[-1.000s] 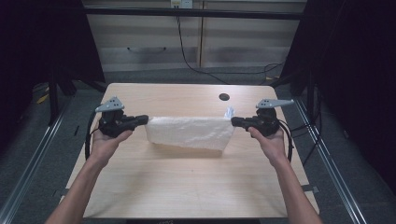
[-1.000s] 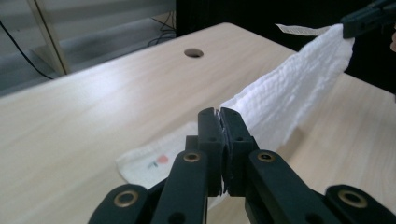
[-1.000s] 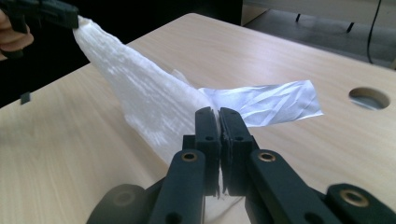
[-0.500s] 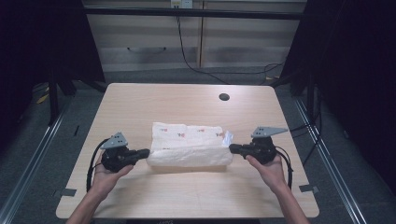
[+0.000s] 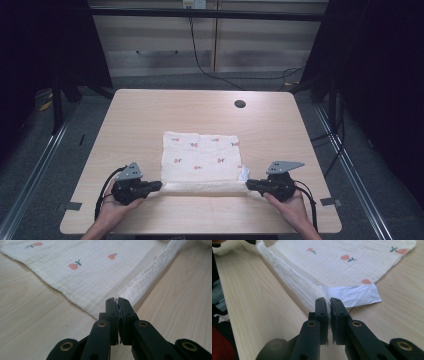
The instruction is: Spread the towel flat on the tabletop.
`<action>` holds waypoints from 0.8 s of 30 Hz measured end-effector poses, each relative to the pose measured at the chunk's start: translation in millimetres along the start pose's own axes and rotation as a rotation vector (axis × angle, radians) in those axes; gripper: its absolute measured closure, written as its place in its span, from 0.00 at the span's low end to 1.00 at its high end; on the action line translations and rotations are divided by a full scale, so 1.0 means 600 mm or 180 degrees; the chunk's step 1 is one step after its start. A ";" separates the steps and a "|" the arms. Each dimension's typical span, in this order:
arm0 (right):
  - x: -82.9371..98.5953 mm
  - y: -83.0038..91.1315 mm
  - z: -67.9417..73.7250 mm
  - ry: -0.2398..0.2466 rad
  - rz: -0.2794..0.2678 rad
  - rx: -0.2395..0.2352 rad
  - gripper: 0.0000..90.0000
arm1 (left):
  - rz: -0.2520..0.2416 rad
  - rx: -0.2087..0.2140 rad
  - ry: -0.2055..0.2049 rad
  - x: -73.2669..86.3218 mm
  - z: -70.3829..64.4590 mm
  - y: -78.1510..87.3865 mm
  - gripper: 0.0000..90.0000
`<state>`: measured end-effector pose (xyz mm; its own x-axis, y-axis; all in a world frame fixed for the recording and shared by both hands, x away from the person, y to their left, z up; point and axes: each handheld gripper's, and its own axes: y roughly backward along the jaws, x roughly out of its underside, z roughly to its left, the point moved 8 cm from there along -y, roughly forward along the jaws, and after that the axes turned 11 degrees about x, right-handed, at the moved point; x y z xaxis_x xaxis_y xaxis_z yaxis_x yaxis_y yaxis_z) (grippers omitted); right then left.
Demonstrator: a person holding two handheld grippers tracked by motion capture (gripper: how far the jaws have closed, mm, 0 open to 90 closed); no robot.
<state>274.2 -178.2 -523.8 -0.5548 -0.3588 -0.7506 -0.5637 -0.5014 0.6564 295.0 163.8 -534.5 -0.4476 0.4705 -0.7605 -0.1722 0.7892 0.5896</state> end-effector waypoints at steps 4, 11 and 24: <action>0.005 0.001 -0.005 -0.0058 0.0012 0.0028 0.90 | -0.0007 0.0013 -0.0006 0.002 -0.003 0.002 0.96; 0.007 0.024 -0.003 -0.0116 -0.0073 0.0037 0.80 | -0.0035 0.0025 0.0034 0.004 0.006 0.004 0.93; -0.007 0.035 -0.045 -0.0303 -0.0217 0.0169 0.73 | -0.0171 0.0064 0.0296 0.001 0.036 0.019 0.65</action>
<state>281.5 -208.4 -508.9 -0.5682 -0.2478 -0.7847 -0.6323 -0.4788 0.6091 311.8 181.8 -533.7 -0.5179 0.3893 -0.7617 -0.1809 0.8204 0.5424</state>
